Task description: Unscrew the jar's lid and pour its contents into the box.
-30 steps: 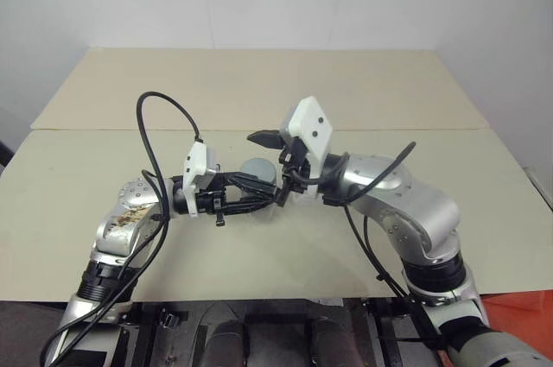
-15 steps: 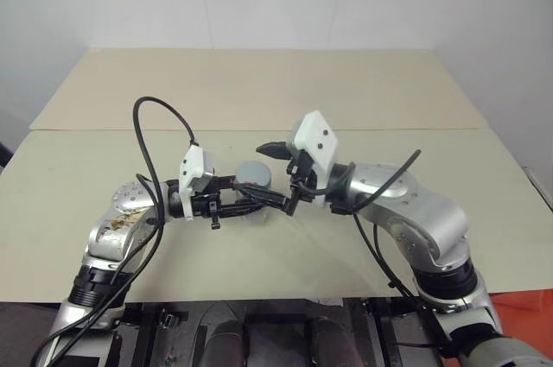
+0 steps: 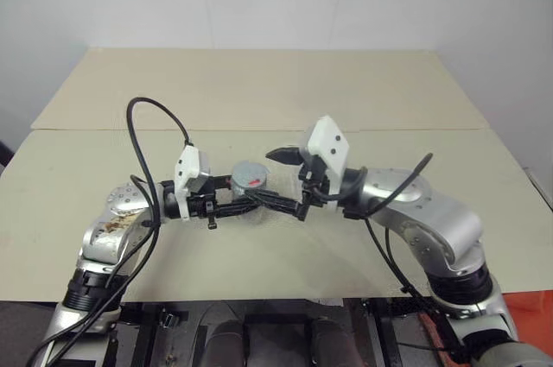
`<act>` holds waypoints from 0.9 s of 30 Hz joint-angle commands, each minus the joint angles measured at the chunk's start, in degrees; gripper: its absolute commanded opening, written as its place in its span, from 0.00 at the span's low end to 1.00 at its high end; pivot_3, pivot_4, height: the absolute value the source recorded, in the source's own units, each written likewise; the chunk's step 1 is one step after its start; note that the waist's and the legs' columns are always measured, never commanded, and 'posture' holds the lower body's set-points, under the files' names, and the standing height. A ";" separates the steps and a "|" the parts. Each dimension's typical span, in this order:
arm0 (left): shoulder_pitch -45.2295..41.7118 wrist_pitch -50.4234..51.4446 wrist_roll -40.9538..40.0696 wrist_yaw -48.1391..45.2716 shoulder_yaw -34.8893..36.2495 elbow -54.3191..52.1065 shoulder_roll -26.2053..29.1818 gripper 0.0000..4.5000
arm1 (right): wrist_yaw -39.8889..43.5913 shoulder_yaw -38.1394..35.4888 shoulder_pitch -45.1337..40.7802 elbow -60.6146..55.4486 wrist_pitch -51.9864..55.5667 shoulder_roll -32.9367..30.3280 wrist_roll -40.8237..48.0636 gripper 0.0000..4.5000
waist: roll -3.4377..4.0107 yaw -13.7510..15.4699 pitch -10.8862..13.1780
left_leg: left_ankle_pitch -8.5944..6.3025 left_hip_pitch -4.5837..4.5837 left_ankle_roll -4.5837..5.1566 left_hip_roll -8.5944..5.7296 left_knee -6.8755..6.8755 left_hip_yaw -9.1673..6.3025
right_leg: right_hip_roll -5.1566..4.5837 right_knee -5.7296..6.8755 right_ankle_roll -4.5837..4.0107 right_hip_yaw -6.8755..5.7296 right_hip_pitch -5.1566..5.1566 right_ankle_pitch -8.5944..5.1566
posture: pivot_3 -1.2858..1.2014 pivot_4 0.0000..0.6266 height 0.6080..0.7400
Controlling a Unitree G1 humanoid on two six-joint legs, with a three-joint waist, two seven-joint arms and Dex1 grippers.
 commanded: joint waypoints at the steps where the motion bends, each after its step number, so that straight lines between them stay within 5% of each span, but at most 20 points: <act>1: 0.28 -0.68 -2.40 -1.55 0.62 -3.80 0.19 0.42 | -2.07 -5.92 0.46 1.12 -0.84 -1.87 -1.51 0.99 | 0.00 0.26 0.00 | 0.00 0.00 0.00 -0.02 0.01 0.00 | -0.01 -0.02 0.00 -0.01 0.03 0.00 | 0.52 0.24 1.00; 15: -1.12 -2.20 -0.47 0.80 -0.20 -1.26 -1.42 0.42 | 4.26 -9.39 3.36 -5.21 -2.44 -4.15 4.62 0.99 | -0.01 0.09 0.00 | 0.00 0.00 0.00 0.02 -0.04 -0.01 | 0.02 -0.02 -0.02 0.01 -0.01 -0.02 | 0.52 0.24 1.00; 27: -4.44 -4.70 1.86 1.65 -2.26 2.17 -5.11 0.42 | 0.25 1.40 -4.00 -0.34 -5.13 4.60 -1.97 0.99 | -0.01 -0.09 0.00 | 0.00 0.02 0.00 0.02 -0.03 -0.01 | 0.03 0.04 -0.02 0.00 -0.02 -0.01 | 0.52 0.24 1.00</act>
